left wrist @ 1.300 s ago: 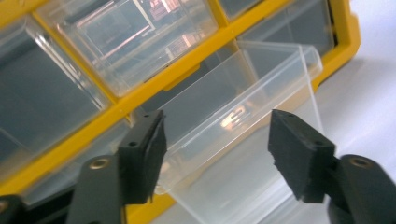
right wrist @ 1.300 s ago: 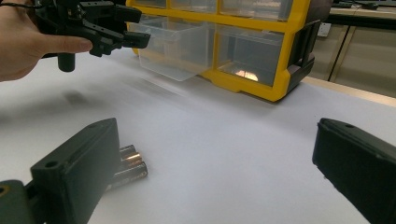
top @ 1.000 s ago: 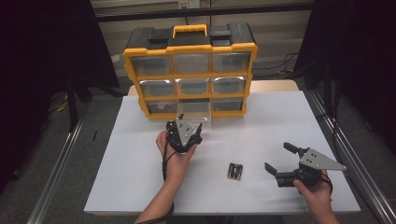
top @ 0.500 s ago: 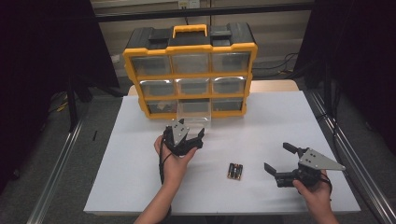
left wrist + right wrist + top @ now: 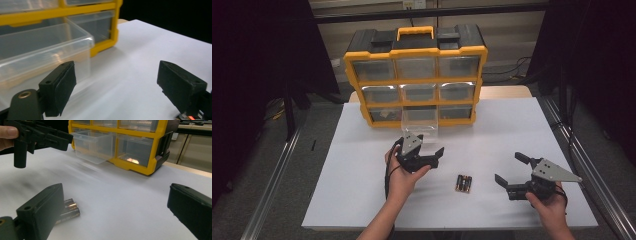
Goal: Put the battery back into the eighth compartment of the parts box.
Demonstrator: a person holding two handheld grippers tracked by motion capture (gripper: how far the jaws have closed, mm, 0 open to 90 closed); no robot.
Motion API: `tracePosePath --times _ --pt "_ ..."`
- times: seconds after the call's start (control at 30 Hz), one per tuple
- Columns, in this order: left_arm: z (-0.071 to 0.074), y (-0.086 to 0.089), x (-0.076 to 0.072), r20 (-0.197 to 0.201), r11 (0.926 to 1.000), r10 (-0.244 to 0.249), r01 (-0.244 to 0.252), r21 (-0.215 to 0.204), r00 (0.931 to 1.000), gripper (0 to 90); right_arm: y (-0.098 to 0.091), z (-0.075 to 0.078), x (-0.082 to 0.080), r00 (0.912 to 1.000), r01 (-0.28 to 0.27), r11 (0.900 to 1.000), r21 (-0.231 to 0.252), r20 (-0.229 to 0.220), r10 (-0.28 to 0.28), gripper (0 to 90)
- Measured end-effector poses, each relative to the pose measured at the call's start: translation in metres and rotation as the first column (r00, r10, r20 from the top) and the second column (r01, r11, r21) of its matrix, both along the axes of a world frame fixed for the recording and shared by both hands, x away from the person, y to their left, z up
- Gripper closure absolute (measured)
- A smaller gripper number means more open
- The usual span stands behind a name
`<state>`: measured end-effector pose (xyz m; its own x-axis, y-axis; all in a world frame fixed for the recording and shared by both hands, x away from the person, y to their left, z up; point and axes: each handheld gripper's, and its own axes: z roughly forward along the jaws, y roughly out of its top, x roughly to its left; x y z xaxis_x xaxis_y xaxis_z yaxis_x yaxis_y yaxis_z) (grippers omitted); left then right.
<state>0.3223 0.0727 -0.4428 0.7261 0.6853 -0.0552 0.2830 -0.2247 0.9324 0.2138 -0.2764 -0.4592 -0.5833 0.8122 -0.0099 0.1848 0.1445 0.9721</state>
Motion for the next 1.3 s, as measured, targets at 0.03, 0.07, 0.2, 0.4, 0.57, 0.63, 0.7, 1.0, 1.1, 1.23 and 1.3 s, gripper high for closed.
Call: tracePosePath --times 0.03,0.07,0.2,0.4,0.57,0.63,0.7,1.0,1.1,1.23,1.3 --pt "0.000 -0.002 -0.002 -0.019 0.9998 -0.017 0.017 -0.002 0.9997 15.4 0.000 0.000 0.000 1.0000 0.001 1.0000 0.002 -0.001 -0.001 0.5" --pt "0.000 -0.004 -0.003 -0.029 0.9997 -0.025 0.025 -0.001 0.9993 15.4 -0.001 0.000 0.000 1.0000 -0.001 1.0000 0.001 0.000 0.001 0.4" --pt "-0.001 -0.009 -0.007 -0.061 0.9972 -0.075 0.075 -0.002 0.9954 14.8 0.000 0.000 0.001 1.0000 -0.007 1.0000 0.006 -0.002 0.007 0.4" --pt "-0.004 -0.018 -0.013 -0.123 0.9860 -0.166 0.166 -0.009 0.9785 14.6 0.001 0.000 0.002 1.0000 -0.005 1.0000 0.005 0.002 0.005 0.4" --pt "-0.007 -0.026 -0.018 -0.168 0.9768 -0.211 0.214 0.002 0.9629 14.0 0.002 0.001 0.002 0.9999 -0.014 0.9999 0.008 -0.001 0.014 0.5" --pt "-0.009 -0.028 -0.019 -0.176 0.9715 -0.231 0.237 0.013 0.9569 13.3 0.002 0.001 0.002 0.9999 -0.016 0.9998 0.009 0.001 0.016 0.4" --pt "-0.010 -0.030 -0.019 -0.196 0.9643 -0.254 0.264 0.026 0.9472 13.2 0.002 0.001 0.002 0.9999 -0.017 0.9998 0.006 0.000 0.017 0.4" --pt "-0.021 -0.037 -0.022 -0.236 0.9532 -0.266 0.291 0.081 0.9347 10.0 0.002 0.001 0.002 0.9999 -0.012 0.9999 0.005 -0.003 0.012 0.5" --pt "-0.022 -0.039 -0.023 -0.261 0.9487 -0.265 0.300 0.100 0.9280 13.0 0.002 0.000 0.002 0.9999 -0.013 0.9999 0.006 -0.003 0.013 0.4" --pt "-0.026 -0.043 -0.024 -0.296 0.9414 -0.263 0.311 0.130 0.9185 16.4 0.001 0.000 0.003 0.9999 -0.015 0.9999 0.007 -0.004 0.015 0.4" --pt "-0.028 -0.045 -0.025 -0.315 0.9358 -0.270 0.325 0.136 0.9098 21.9 0.001 0.000 0.003 0.9999 -0.014 0.9999 0.007 -0.005 0.014 0.5"
